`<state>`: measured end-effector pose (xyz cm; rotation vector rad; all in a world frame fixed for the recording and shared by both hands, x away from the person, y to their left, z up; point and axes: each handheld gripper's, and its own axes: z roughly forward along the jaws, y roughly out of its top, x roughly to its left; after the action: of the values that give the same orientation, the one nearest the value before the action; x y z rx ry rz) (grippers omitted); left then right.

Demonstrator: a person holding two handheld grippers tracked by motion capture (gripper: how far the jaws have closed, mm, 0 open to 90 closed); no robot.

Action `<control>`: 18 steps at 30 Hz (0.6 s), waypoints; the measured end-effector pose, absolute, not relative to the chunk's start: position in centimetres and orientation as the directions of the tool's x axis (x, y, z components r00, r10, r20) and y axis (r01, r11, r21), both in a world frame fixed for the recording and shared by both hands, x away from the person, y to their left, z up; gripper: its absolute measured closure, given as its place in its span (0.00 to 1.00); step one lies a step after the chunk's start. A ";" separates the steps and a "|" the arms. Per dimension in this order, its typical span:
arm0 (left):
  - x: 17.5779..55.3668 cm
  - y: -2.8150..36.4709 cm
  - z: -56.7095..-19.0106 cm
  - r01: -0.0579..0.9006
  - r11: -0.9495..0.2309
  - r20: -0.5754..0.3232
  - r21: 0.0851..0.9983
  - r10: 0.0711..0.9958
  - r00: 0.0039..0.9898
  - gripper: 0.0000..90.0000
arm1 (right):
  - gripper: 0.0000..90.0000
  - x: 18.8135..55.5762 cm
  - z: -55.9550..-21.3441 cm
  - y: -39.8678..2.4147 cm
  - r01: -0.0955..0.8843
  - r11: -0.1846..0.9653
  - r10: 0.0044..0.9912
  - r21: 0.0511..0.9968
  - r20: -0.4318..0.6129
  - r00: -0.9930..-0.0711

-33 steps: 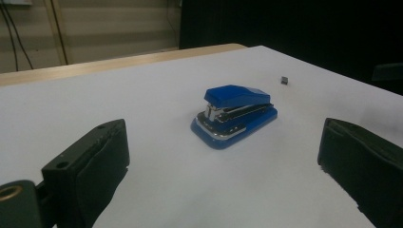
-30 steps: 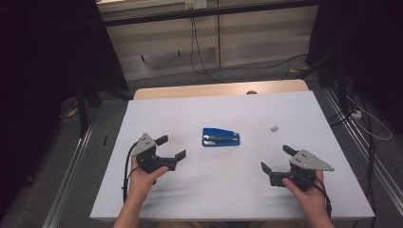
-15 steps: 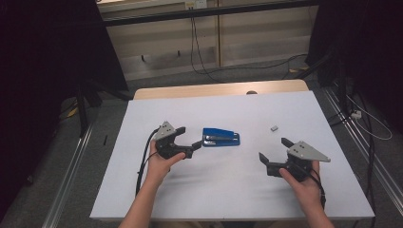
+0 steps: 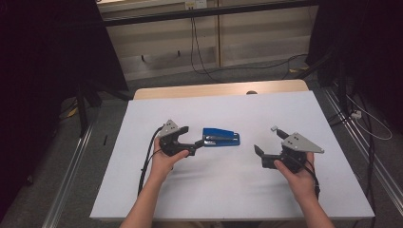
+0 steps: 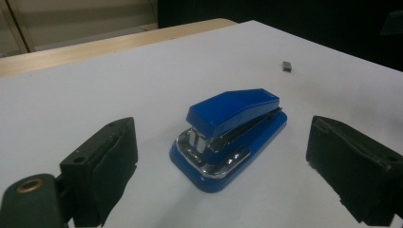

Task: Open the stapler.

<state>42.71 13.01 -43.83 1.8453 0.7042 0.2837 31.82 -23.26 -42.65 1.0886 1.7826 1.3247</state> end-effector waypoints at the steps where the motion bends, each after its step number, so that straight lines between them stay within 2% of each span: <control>1: 42.7 13.0 -43.8 0.328 -0.238 -0.134 0.914 0.588 0.798 0.13 | 0.06 31.9 -42.6 -23.2 0.232 0.139 0.896 0.963 -0.022 -0.443; 13: 43.4 12.7 -44.5 0.342 -0.271 -0.121 0.900 0.599 0.791 0.14 | 0.05 31.9 -42.2 -22.8 0.211 0.162 0.880 0.964 -0.044 -0.473; 16: 43.6 12.2 -44.5 0.331 -0.332 -0.080 0.883 0.588 0.805 0.16 | 0.05 31.8 -42.3 -22.7 0.214 0.161 0.877 0.963 -0.041 -0.479; 18: 43.8 11.9 -44.6 0.333 -0.335 -0.086 0.881 0.580 0.810 0.17 | 0.05 31.8 -42.3 -22.5 0.214 0.167 0.875 0.962 -0.045 -0.483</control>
<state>43.77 11.88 -44.65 1.9509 0.6830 0.2970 31.82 -22.53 -42.31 1.0318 1.8178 1.3430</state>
